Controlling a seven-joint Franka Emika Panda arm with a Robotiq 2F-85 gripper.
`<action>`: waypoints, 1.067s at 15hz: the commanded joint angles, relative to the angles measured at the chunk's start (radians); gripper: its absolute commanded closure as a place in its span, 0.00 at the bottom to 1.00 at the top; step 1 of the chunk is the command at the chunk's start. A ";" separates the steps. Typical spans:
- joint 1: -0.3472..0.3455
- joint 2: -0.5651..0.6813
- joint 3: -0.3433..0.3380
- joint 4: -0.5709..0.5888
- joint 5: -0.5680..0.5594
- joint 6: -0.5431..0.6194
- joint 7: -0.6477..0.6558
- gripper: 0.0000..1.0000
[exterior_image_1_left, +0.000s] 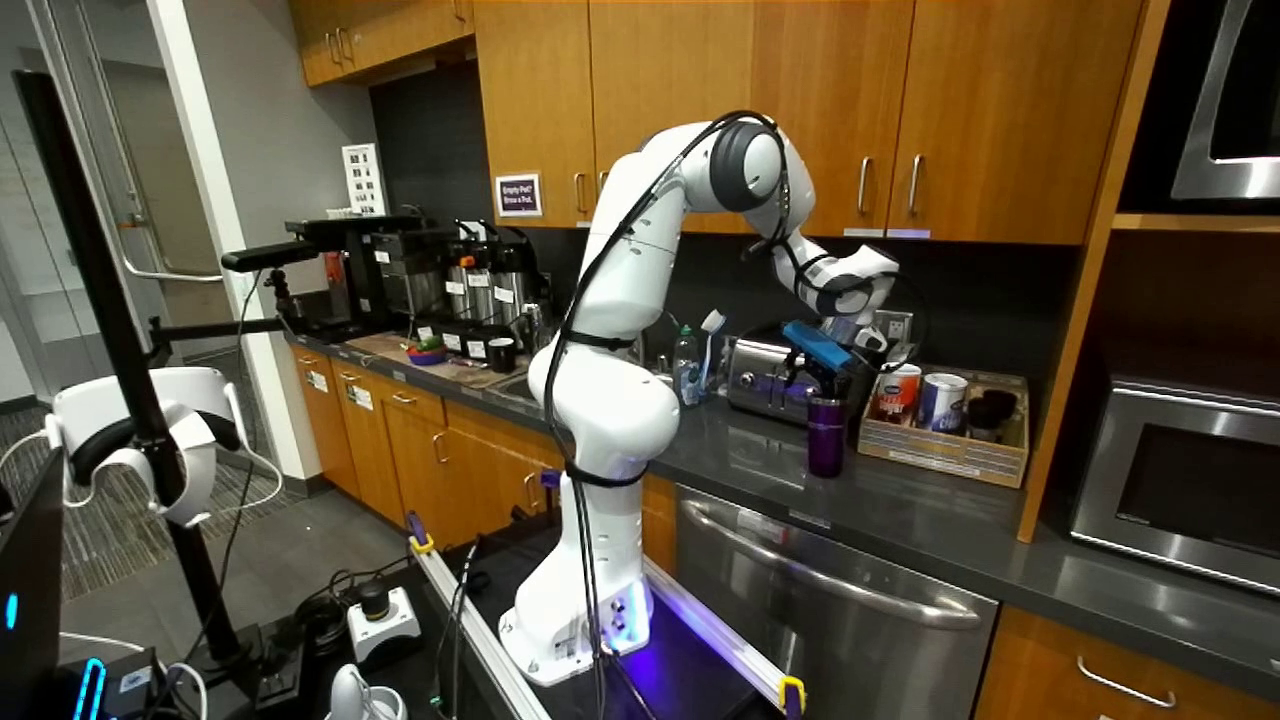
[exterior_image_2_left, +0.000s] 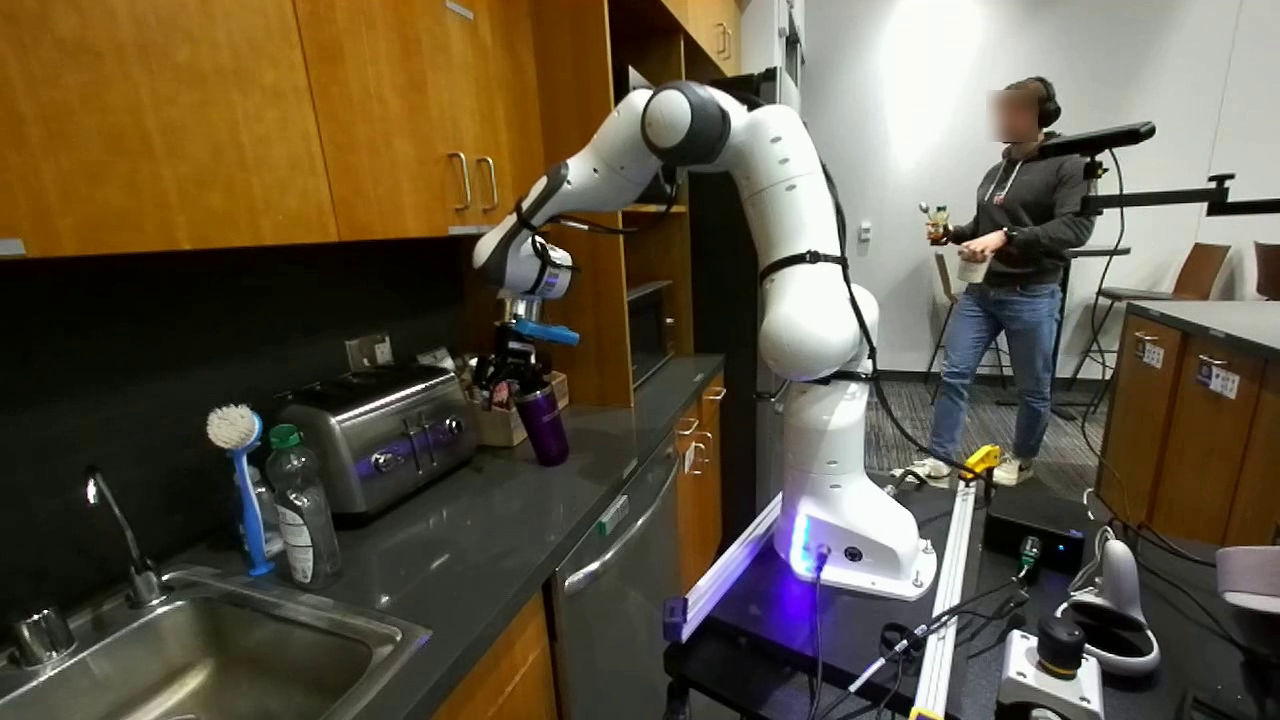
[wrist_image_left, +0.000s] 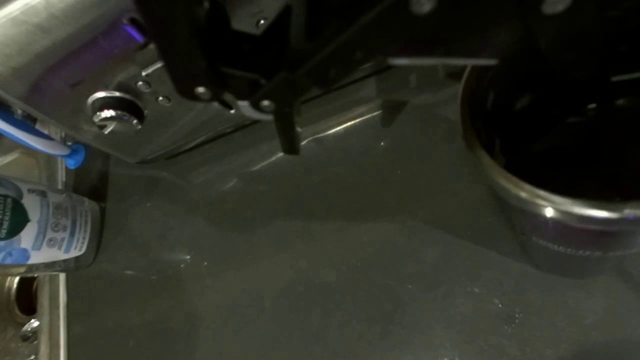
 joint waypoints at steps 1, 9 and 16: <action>0.013 -0.062 -0.010 -0.036 -0.061 0.060 0.094 0.00; 0.062 -0.137 -0.021 -0.095 -0.304 0.147 0.306 0.00; 0.080 -0.163 -0.018 -0.126 -0.389 0.159 0.404 0.00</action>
